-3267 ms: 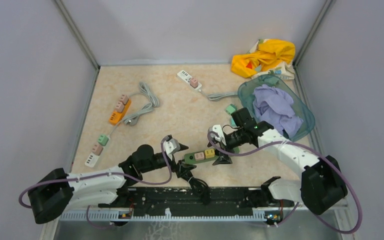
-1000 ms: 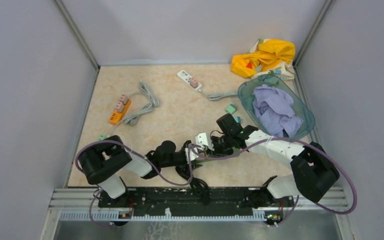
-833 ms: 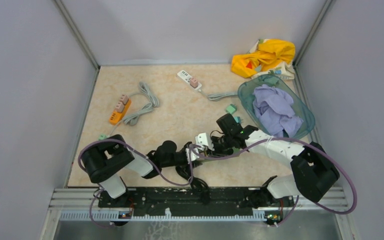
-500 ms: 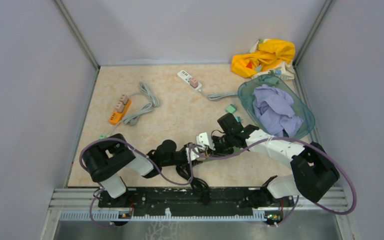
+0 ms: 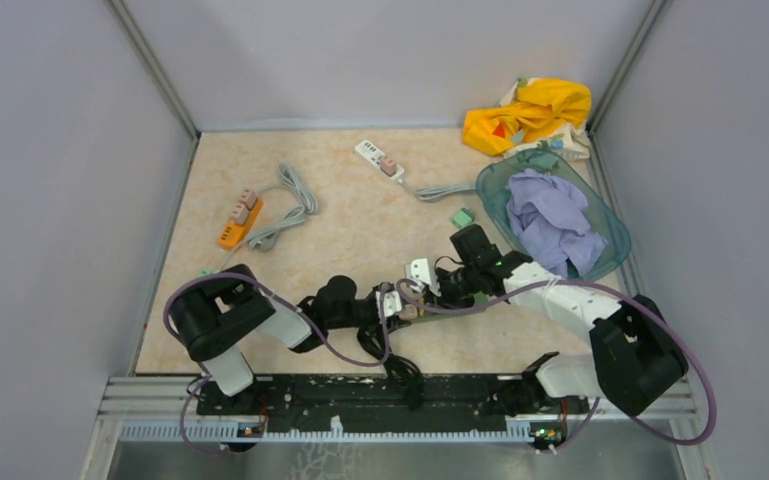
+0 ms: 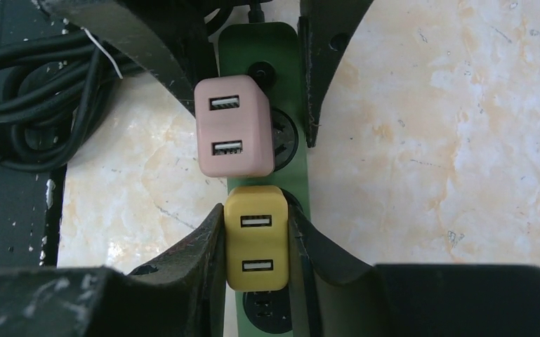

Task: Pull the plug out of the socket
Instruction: Remove the plug from the socket.

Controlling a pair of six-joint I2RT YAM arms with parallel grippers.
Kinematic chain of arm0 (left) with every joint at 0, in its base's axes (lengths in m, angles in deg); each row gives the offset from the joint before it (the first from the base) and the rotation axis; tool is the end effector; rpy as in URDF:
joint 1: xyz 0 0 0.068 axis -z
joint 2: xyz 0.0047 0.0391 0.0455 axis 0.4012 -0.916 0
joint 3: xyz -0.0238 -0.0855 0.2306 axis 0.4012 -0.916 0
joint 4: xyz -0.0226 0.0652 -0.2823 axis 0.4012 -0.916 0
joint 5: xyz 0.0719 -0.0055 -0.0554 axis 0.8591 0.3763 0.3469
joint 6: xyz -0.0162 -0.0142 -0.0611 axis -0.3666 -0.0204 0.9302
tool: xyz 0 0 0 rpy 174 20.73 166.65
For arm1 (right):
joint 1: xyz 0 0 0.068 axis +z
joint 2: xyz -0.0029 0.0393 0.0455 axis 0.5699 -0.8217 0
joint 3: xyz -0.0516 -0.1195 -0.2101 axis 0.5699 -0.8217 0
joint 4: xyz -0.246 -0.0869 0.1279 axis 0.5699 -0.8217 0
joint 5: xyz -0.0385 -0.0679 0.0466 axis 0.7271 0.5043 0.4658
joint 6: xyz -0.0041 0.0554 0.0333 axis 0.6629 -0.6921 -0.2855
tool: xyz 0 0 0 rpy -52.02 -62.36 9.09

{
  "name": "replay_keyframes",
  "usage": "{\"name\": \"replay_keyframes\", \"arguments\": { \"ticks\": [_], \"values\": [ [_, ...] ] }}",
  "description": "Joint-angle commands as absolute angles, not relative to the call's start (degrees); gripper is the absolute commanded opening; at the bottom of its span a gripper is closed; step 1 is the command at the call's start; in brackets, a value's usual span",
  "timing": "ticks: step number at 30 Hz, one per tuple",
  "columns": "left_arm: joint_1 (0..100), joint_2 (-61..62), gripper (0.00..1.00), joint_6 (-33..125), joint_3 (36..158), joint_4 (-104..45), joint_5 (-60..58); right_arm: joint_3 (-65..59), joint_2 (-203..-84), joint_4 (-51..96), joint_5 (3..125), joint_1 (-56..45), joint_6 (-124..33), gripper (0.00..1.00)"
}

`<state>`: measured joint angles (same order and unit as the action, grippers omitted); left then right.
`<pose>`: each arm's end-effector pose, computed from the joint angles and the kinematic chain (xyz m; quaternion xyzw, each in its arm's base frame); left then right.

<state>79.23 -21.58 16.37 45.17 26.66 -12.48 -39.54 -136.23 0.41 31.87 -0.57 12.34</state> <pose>0.1472 -0.2450 0.0516 0.5624 0.5834 -0.3155 0.4938 0.2099 0.1814 0.1372 -0.6802 0.6033 0.2815 0.3067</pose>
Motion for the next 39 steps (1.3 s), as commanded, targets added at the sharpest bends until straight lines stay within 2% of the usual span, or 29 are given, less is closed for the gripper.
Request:
{"name": "replay_keyframes", "arguments": {
  "ticks": [1, 6, 9, 13, 17, 20, 22, 28, 33, 36, 39],
  "values": [
    [79.13, -22.89, 0.01, 18.57, 43.82, 22.71, -15.72, -39.01, -131.78, -3.30, 27.02, -3.63, 22.12, 0.00],
    [79.05, -23.18, 0.01, 19.28, 44.51, 22.51, -16.07, -39.73, -133.48, -6.03, 19.10, -0.73, 25.68, 0.00],
    [79.03, -23.71, 0.01, 19.85, 45.18, 22.06, -16.30, -39.36, -134.67, 0.01, 21.37, 3.38, 18.12, 0.00],
    [79.04, -24.34, 0.01, 20.26, 45.96, 21.59, -16.66, -37.70, -135.65, 8.47, 24.29, 3.69, 5.34, 0.00],
    [79.03, -24.83, 0.01, 20.33, 46.19, 21.44, -16.67, -38.70, -134.66, 12.57, 30.57, 2.16, 3.15, 0.00],
    [79.03, -24.75, 0.01, 20.29, 45.89, 21.41, -16.58, -38.25, -134.05, 8.06, 29.47, -2.94, 8.70, 0.00],
    [79.03, -24.75, 0.01, 20.23, 45.53, 21.46, -16.55, -37.59, -133.37, -0.04, 26.59, -6.09, 18.89, 0.00],
    [78.81, -24.84, 0.01, 20.26, 45.42, 21.54, -16.96, -38.87, -131.99, -10.16, 17.28, -6.06, 31.26, 0.00],
    [78.76, -24.61, 0.01, 20.64, 46.04, 21.07, -16.89, -38.79, -133.48, -1.18, 18.51, 0.40, 19.95, 0.00],
    [78.76, -24.87, 0.01, 20.98, 46.51, 20.77, -16.95, -36.83, -134.78, 4.28, 17.66, 0.59, 9.37, 0.00],
    [78.78, -25.22, 0.01, 21.25, 46.80, 20.76, -17.05, -37.49, -134.43, 9.40, 23.10, 0.23, 5.16, 0.00]
  ]
}}
